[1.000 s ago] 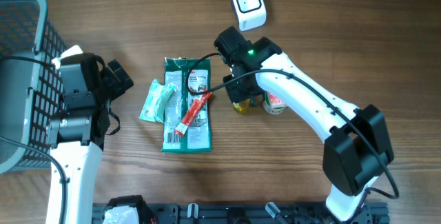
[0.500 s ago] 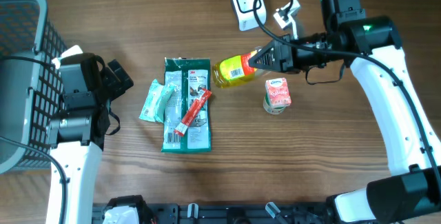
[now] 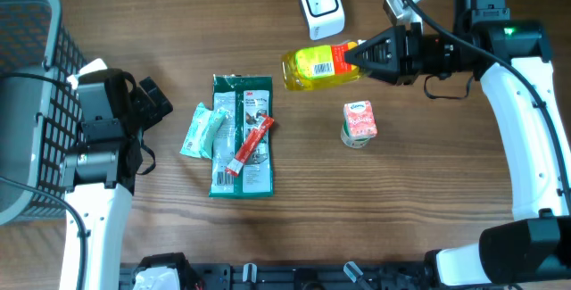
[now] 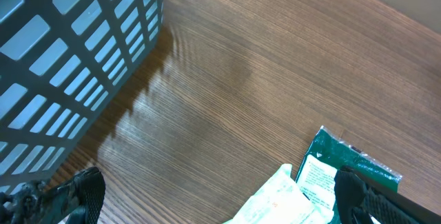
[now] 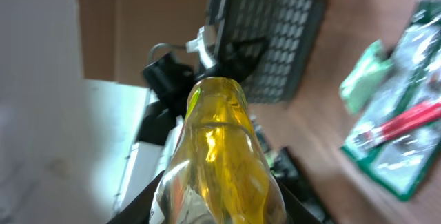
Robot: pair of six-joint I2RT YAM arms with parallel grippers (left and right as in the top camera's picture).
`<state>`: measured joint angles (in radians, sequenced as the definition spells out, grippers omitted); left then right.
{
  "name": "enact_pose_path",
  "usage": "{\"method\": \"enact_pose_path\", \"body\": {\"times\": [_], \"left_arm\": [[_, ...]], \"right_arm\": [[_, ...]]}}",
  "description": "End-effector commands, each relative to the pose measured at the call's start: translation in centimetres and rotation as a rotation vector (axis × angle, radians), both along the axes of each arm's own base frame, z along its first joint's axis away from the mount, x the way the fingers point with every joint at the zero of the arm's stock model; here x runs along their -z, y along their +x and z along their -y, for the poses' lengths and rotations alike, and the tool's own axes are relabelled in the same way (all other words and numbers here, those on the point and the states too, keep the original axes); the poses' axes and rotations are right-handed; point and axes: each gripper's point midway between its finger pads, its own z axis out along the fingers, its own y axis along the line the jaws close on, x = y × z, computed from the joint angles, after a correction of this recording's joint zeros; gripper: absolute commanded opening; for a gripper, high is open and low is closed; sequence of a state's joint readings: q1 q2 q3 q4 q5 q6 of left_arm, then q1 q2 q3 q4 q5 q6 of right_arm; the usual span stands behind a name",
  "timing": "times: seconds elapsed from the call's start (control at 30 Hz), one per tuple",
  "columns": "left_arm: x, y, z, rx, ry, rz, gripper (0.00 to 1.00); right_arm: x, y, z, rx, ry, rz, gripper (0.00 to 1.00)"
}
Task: Scan the item barcode
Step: 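Lift the oil bottle with right gripper and move it toward scanner, then hold the yellow oil bottle under the white scanner with right gripper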
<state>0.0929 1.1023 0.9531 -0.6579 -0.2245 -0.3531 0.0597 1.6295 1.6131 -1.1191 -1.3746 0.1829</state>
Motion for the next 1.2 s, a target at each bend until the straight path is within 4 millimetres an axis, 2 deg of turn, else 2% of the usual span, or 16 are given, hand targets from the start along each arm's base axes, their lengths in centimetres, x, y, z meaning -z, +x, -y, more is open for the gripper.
{"method": "enact_pose_path", "body": {"times": [0.0,0.07,0.13,0.23,0.3,0.33,0.37,0.4,0.53,0.67,0.77,0.93,1.03,1.17], "left_arm": [[-0.5,0.0,-0.4,-0.009,0.018,0.008,1.0],[-0.5,0.0,-0.4,-0.009,0.018,0.008,1.0],[-0.5,0.0,-0.4,-0.009,0.018,0.008,1.0],[-0.4,0.0,-0.4,-0.009,0.018,0.005,1.0],[-0.4,0.0,-0.4,-0.009,0.018,0.005,1.0],[-0.4,0.0,-0.4,-0.009,0.018,0.005,1.0],[-0.4,0.0,-0.4,-0.009,0.018,0.005,1.0],[-0.4,0.0,-0.4,-0.009,0.018,0.005,1.0],[-0.4,0.0,-0.4,-0.008,0.018,0.005,1.0],[-0.4,0.0,-0.4,-0.008,0.018,0.005,1.0],[-0.4,0.0,-0.4,-0.009,0.018,0.005,1.0],[-0.4,0.0,-0.4,-0.009,0.018,0.005,1.0],[-0.4,0.0,-0.4,-0.009,0.018,0.005,1.0],[-0.4,0.0,-0.4,-0.009,0.018,0.005,1.0]], "right_arm": [[4.5,3.8,2.7,0.197,-0.372,0.104,0.04],[7.3,5.7,5.6,0.304,-0.606,0.146,0.04],[7.4,6.3,6.3,0.307,-0.655,0.215,0.04],[3.7,7.7,7.1,0.36,-0.703,0.323,0.04],[-0.4,8.9,8.1,0.424,-0.785,0.385,0.04],[-1.7,9.3,8.2,0.436,-0.811,0.413,0.04],[-2.7,10.2,7.9,0.44,-0.867,0.453,0.04],[-2.8,11.1,7.7,0.452,-0.913,0.473,0.04],[1.2,17.5,4.5,0.448,-1.221,0.687,0.04],[5.5,22.1,1.8,0.389,-1.54,0.877,0.04],[9.1,25.0,0.6,0.362,-1.779,0.97,0.04],[14.3,27.2,0.6,0.362,-1.973,0.966,0.04],[16.0,27.9,0.6,0.416,-2.047,0.958,0.04],[16.9,28.3,-2.0,0.464,-2.042,1.016,0.04]]}}
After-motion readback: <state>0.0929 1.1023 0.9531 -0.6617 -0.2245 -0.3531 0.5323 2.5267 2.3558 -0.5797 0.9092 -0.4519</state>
